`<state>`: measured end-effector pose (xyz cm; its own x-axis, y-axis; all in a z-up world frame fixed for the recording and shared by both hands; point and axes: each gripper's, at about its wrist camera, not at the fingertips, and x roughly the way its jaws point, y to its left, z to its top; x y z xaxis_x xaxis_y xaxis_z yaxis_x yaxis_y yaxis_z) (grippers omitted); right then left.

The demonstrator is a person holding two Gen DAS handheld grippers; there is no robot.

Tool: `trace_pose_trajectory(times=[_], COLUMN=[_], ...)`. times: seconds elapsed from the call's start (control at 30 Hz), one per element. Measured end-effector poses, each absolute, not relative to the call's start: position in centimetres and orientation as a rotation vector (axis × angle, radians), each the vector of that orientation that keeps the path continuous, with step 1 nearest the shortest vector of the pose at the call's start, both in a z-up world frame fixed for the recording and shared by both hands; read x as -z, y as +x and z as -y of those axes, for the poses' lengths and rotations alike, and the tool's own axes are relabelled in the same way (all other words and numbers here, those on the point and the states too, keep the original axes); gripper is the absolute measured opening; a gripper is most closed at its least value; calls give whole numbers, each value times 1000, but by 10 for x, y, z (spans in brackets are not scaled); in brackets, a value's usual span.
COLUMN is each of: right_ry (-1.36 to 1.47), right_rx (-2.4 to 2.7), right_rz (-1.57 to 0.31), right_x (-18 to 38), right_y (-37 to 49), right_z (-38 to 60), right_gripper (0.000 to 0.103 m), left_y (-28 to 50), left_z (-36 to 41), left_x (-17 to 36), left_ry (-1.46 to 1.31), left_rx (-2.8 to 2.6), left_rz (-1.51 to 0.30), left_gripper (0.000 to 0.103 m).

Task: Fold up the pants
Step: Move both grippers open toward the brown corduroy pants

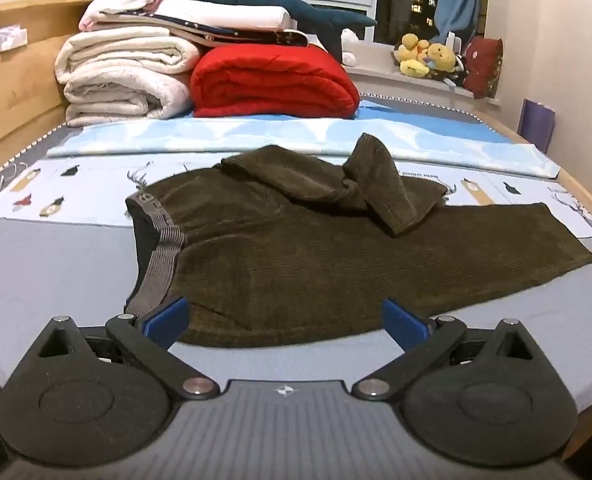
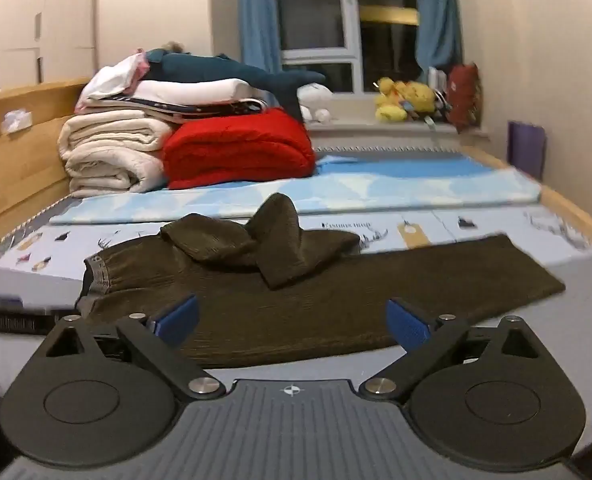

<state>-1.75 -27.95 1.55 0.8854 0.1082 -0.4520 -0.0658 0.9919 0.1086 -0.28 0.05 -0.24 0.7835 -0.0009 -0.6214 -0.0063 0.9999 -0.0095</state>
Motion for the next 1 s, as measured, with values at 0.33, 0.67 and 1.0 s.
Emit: trace_pose_trajectory(times=[0.33,0.67,1.0], right_ry=[9,-23,-45], right_rx=[-112,-131,-195], right_rz=[-509,-474,-540], right_x=[9,10,14], right_y=[-6,16,10], right_z=[246,223,221], right_gripper=[98,96,85], left_y=[-1,1,1], left_z=[1,-11,-5], left_x=[7,9,6], left_ry=[40,36,90], left_rx=[23,36,51], left_rz=[-639,-654,-644], left_gripper=[102,97,97])
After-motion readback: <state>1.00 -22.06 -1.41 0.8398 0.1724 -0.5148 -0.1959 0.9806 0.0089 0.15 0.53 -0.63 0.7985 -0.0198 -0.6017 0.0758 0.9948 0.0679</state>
